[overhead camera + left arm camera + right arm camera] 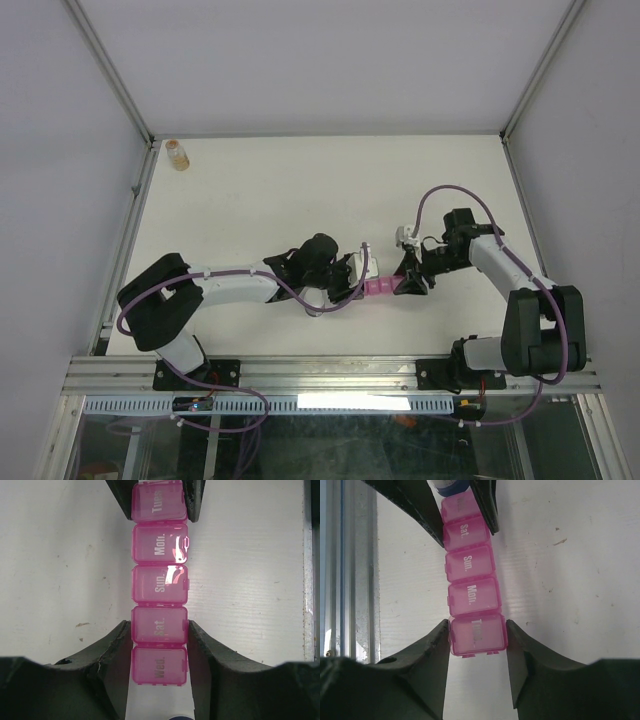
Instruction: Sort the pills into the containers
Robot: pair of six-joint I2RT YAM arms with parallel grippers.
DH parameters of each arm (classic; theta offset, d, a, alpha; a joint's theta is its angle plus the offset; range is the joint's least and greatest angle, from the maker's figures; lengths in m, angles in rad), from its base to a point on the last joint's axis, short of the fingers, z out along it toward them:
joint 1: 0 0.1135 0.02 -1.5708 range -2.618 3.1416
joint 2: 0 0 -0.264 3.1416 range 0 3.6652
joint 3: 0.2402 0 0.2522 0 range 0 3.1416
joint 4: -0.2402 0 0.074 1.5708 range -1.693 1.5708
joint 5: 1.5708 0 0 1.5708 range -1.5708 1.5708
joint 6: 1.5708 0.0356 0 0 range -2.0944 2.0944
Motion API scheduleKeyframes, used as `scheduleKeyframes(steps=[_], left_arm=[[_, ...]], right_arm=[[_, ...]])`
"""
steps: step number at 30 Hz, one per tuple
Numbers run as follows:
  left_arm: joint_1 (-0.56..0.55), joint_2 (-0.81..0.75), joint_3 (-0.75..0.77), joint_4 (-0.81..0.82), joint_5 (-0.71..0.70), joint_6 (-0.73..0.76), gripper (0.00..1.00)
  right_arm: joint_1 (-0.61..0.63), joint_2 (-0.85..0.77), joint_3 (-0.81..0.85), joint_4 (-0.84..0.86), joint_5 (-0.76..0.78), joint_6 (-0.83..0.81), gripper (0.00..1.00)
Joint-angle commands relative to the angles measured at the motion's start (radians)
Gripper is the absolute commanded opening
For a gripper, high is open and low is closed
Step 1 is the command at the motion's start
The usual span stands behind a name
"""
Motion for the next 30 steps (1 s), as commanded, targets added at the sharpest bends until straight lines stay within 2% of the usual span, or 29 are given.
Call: scheduleKeyframes(steps=[1,2,4,7,10,15,23,30], left_arm=[[0.001,-0.049,0.004,0.03,0.039,0.04,0.12],[0.003,-0.048,0.005,0.03,0.043,0.04,0.12],[0.003,-0.046,0.008,0.029,0.048,0.041,0.11],[0.002,-0.04,0.015,0.022,0.052,0.041,0.12],[0.002,-0.033,0.022,0.013,0.055,0.041,0.12],[0.002,-0.032,0.028,0.011,0.059,0.036,0.11],[0.003,-0.026,0.041,0.011,0.052,0.037,0.11],[0.007,-0.009,0.055,0.002,0.017,0.041,0.11]], right_arm=[[0.005,-0.023,0.032,0.053,-0.032,0.151,0.36],[0.004,-0.032,0.028,0.085,-0.017,0.192,0.44],[0.005,-0.055,0.015,0.153,0.015,0.27,0.52],[0.002,-0.098,-0.001,0.241,0.062,0.368,0.6],[-0.005,-0.125,-0.003,0.267,0.066,0.412,0.65],[-0.007,-0.129,-0.013,0.346,0.155,0.512,0.64],[0.005,-0.064,0.01,0.378,0.26,0.631,0.52],[0.065,0.033,0.049,0.349,0.395,0.655,0.49]])
